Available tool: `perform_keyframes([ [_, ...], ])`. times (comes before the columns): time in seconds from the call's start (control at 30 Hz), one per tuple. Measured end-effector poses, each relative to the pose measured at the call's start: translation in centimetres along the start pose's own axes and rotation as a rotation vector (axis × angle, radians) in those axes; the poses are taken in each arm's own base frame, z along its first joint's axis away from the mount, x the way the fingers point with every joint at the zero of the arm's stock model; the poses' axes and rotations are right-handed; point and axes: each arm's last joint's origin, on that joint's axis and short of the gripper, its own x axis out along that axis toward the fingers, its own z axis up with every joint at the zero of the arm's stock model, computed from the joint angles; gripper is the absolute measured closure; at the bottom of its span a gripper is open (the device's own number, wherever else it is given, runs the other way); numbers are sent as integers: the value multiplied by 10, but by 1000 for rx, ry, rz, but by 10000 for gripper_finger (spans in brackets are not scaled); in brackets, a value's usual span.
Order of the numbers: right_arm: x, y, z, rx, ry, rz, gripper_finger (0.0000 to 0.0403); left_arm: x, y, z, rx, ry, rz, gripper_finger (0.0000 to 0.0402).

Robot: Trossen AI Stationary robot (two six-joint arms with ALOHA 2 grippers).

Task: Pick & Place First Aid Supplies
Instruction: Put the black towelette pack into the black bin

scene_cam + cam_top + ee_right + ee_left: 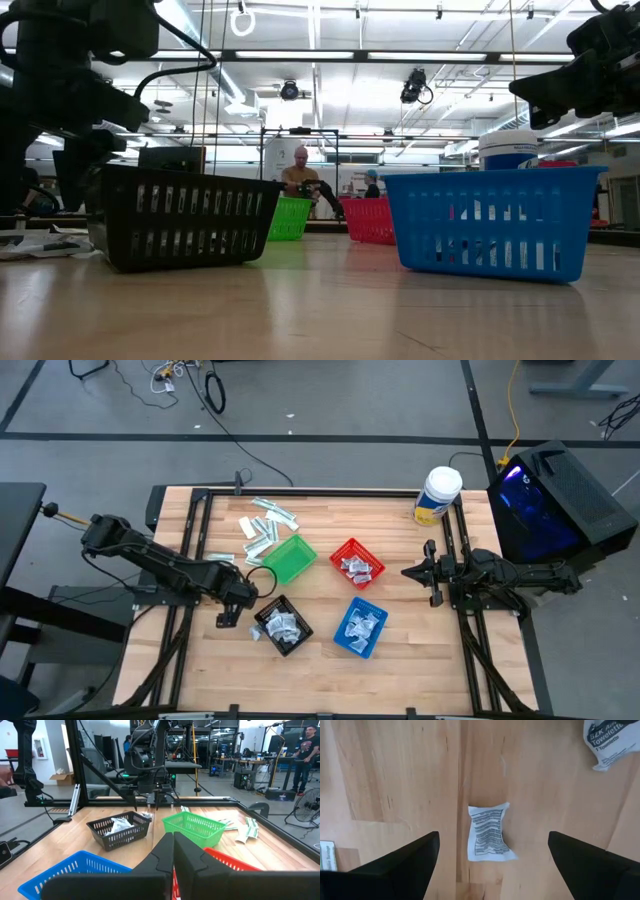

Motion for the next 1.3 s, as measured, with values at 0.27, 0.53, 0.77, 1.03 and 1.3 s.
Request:
perform_keyframes([
  [0.27,0,0,0,0,0,0,390,1,0,0,1,6,2,21],
  [0.53,0,0,0,0,-1,0,390,12,-1,4,-10,92,-29,21],
  [0.77,0,0,0,0,0,0,390,13,-1,14,50,104,-13,21],
  [1.03,0,0,0,0,0,0,390,25,5,24,40,169,10,21],
  [1.3,0,0,0,0,0,0,390,39,6,27,35,243,19,21],
])
